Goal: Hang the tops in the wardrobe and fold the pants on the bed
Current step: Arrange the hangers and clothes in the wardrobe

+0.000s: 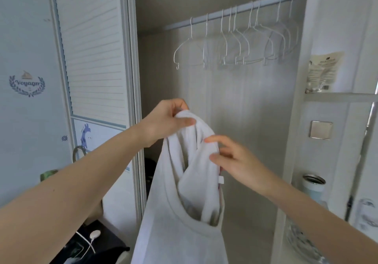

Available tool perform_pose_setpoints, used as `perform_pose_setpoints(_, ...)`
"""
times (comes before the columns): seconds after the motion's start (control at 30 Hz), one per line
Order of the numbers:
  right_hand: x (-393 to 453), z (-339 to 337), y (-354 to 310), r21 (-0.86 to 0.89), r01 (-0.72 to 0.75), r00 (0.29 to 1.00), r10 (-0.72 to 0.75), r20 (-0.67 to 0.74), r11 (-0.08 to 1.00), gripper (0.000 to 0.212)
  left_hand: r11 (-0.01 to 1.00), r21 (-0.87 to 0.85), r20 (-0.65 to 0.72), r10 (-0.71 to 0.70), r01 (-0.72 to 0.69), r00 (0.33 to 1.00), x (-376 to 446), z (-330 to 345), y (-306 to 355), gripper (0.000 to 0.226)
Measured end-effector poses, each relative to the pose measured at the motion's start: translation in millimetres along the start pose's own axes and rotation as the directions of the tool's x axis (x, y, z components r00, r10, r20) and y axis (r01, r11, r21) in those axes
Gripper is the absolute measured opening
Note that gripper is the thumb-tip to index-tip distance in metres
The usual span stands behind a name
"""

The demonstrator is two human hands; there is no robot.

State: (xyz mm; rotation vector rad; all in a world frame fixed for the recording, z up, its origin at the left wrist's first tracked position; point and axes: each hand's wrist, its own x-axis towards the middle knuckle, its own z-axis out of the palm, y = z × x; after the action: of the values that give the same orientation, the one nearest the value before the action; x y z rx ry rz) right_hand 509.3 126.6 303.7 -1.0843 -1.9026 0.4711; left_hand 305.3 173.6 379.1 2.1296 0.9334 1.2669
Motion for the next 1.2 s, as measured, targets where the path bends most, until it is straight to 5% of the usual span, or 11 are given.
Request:
perform_pose_setpoints(0.1, 9, 14, 12, 0.118, -0.122, 0.986, 0.134, -0.102, 0.985, 0.051, 0.997, -0.010, -0.132, 0.077, -0.079, 0.988, 16, -5, -2, 0.014)
perform_pose_setpoints(0.23, 25, 14, 21, 0.018, -0.320, 0.946, 0.319, 0.050, 0.947, 0.004, 0.987, 0.006, -0.371, 0.149, -0.158, 0.917, 42, -28, -19, 0.012)
perform_pose_setpoints(0.3, 43, 6, 24, -0.041, -0.291, 0.952, 0.286, -0.106, 0.956, 0.017, 0.982, 0.078, -0.440, 0.187, -0.170, 0.878, 62, -41, -34, 0.013)
perform_pose_setpoints(0.47, 99, -23, 18, -0.199, -0.211, 0.818, 0.061, -0.571, 0.957, 0.030, 0.709, 0.684, -0.281, 0.469, -0.168, 0.837, 102, -70, -80, 0.019)
perform_pose_setpoints(0.57, 136, -34, 10, -0.021, -0.240, 0.757, 0.174, -0.630, 0.971, 0.020, 0.578, 0.809, -0.131, 0.356, -0.108, 0.925, 126, -77, -112, 0.021)
perform_pose_setpoints(0.67, 173, -33, -2, 0.161, -0.228, 0.754, 0.278, -0.595, 0.960, 0.018, 0.767, 0.639, -0.071, -0.005, 0.049, 0.997, 148, -66, -132, 0.027)
perform_pose_setpoints(0.73, 193, -30, -3, 0.190, -0.226, 0.755, 0.295, -0.586, 0.955, 0.021, 0.910, 0.321, 0.012, -0.280, 0.261, 0.960, 160, -61, -148, 0.024)
perform_pose_setpoints(0.83, 203, -32, 8, -0.048, -0.297, 0.737, 0.197, -0.647, 0.954, 0.008, 0.809, -0.178, 0.230, -0.519, 0.560, 0.823, 168, -61, -170, 0.019)
perform_pose_setpoints(1.0, 211, -39, 46, -0.405, -0.543, 0.728, 0.172, -0.664, 0.735, 0.014, 0.584, -0.431, 0.478, -0.499, 0.688, 0.723, 192, -69, -190, 0.020)
perform_pose_setpoints(1.1, 210, -46, 62, -0.379, -0.644, 0.673, 0.256, -0.694, 0.664, 0.024, 0.641, -0.390, 0.544, -0.418, 0.661, 0.727, 208, -76, -195, 0.028)
perform_pose_setpoints(1.2, 209, -42, 70, -0.425, -0.651, 0.714, 0.316, -0.625, 0.629, 0.025, 0.773, -0.291, 0.434, -0.419, 0.564, 0.798, 227, -75, -204, 0.032)
